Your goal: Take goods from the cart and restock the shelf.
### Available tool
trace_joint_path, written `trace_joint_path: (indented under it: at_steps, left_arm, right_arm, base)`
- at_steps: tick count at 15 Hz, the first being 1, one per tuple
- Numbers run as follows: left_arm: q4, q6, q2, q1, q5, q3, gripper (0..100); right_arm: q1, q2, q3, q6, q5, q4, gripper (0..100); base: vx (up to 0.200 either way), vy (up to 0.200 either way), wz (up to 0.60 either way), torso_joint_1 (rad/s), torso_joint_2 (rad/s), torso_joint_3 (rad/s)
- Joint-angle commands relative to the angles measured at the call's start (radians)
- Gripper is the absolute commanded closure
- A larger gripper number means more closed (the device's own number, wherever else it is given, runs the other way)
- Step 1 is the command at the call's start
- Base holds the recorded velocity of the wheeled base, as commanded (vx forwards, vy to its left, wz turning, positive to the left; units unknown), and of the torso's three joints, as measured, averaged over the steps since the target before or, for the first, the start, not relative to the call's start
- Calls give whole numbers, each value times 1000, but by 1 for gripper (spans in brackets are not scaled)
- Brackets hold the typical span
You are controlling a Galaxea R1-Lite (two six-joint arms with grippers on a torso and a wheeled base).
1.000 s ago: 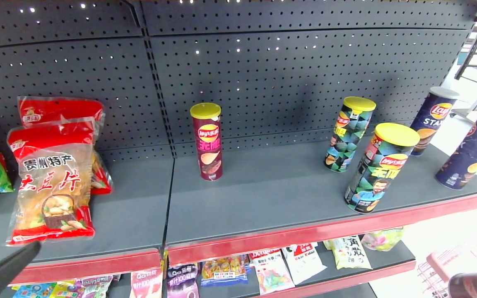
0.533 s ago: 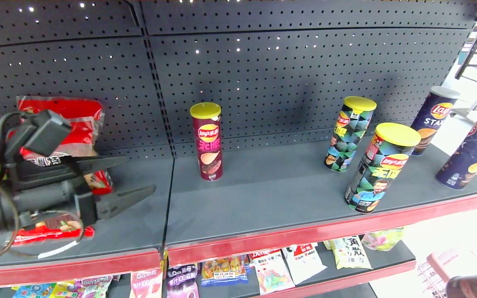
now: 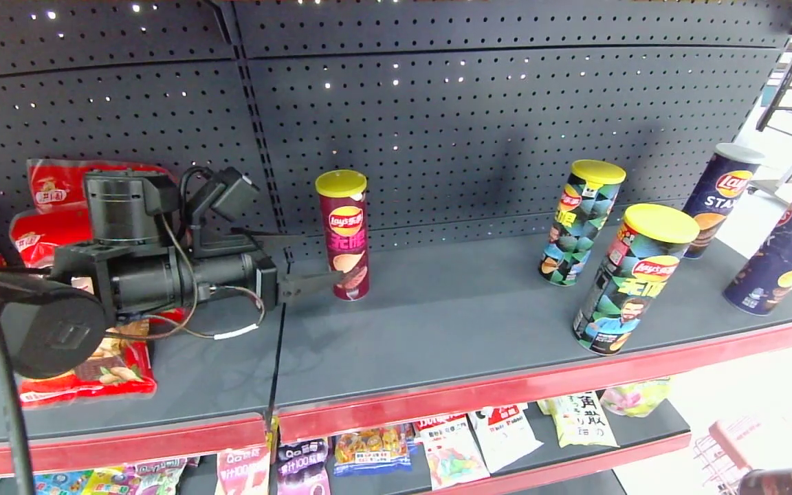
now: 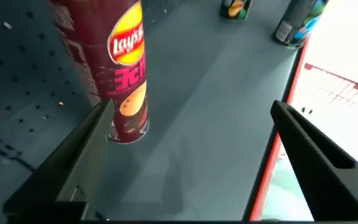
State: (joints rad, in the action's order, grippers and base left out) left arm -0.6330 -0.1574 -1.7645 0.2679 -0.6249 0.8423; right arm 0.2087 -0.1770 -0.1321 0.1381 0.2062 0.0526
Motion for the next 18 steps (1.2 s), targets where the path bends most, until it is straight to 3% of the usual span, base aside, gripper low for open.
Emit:
trace_joint_path:
  at_steps: [1,9,18]
  left_arm:
    - [1,-4,-55,5,1,17,0]
    - [-2,-5,-187,2,77,225,0]
    - [-7,-4,-273,-1,100,340,0]
  right_arm:
    - [-5,22,9,2,-1,0,100]
    - [-34,34,9,2,-1,0,100]
    - [-34,34,12,2,-1,1,100]
  base:
    - [0,0,0,0,0,0]
    - [0,0,0,0,0,0]
    - [0,0,0,0,0,0]
